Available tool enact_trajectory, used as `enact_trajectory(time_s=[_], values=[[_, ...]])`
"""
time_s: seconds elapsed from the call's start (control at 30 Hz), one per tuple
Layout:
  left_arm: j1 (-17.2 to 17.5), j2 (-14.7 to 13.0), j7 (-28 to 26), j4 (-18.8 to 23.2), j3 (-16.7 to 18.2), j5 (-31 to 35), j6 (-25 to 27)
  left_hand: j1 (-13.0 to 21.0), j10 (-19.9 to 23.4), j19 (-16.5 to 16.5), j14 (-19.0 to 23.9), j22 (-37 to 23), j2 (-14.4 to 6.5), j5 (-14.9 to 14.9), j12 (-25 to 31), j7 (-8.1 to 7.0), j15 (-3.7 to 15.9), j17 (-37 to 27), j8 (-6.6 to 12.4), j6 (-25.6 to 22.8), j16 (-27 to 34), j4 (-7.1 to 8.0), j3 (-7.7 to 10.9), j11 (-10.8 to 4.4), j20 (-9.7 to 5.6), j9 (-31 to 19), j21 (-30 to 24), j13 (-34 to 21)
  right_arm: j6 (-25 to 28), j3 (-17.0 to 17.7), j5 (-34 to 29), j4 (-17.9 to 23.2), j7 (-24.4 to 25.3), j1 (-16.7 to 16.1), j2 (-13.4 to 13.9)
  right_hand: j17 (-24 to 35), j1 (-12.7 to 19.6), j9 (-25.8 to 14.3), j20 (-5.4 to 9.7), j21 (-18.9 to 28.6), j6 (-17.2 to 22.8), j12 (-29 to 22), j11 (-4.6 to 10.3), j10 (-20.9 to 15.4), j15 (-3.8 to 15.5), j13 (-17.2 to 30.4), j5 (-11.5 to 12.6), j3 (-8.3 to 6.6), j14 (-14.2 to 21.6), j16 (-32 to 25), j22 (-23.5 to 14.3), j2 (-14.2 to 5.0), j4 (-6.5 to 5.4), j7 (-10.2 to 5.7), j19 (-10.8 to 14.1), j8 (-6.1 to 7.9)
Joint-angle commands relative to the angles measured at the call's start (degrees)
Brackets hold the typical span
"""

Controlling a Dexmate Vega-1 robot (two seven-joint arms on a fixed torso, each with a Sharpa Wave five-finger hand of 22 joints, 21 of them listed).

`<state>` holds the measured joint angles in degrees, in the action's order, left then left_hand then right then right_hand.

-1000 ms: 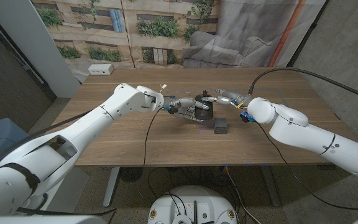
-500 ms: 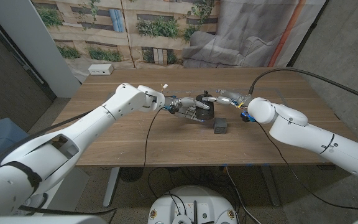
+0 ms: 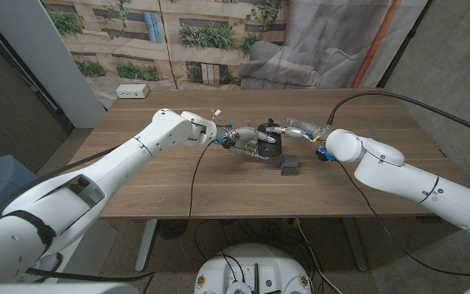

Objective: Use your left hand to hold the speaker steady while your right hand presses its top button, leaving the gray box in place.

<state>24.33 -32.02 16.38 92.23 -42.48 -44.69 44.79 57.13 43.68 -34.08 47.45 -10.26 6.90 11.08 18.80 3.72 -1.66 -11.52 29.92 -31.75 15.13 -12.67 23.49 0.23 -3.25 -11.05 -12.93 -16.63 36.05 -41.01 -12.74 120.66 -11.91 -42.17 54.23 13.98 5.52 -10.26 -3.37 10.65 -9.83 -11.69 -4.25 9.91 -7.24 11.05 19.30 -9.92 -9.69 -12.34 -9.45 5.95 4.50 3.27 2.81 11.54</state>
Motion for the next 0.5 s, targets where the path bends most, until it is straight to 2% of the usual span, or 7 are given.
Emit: enact_trajectory(time_s=[0.03, 0.5], values=[[1.1, -0.4, 0.4, 0.1, 0.7, -0.5, -1.1, -5.9, 11.5, -0.6, 7.8, -0.2, -14.7, 0.2, 0.3, -2.46, 14.48, -0.7, 0.19, -15.7, 0.0, 2.74, 4.12, -9.06, -5.59, -0.1, -0.2, -0.3, -2.0, 1.0, 2.3, -1.8, 1.5, -1.1, -0.5, 0.1, 0.2, -0.3, -0.38, 0.3, -15.0, -0.2, 0.26, 6.5, 0.39, 0.2, 0.5, 0.31, -3.7, -0.3, -0.2, -0.66, -0.02, -0.34, 0.1, 0.33], [1.6, -0.7, 1.5, -0.5, 1.0, -0.3, -3.2, -5.6, 12.4, -1.0, 8.4, -0.2, -14.8, 0.2, 0.5, -2.52, 14.7, -0.9, 0.3, -16.8, 0.2, 2.56, 4.35, -9.4, -5.64, -0.2, -0.3, -0.3, -2.0, -0.4, 2.0, -3.6, 1.5, -0.1, -1.9, 0.1, 0.2, -0.3, -0.29, 0.3, -14.7, -0.2, 0.47, 6.3, 0.55, 0.2, 0.8, 0.54, -3.6, -0.3, -0.2, -0.73, -0.09, -0.54, 0.1, 0.32]])
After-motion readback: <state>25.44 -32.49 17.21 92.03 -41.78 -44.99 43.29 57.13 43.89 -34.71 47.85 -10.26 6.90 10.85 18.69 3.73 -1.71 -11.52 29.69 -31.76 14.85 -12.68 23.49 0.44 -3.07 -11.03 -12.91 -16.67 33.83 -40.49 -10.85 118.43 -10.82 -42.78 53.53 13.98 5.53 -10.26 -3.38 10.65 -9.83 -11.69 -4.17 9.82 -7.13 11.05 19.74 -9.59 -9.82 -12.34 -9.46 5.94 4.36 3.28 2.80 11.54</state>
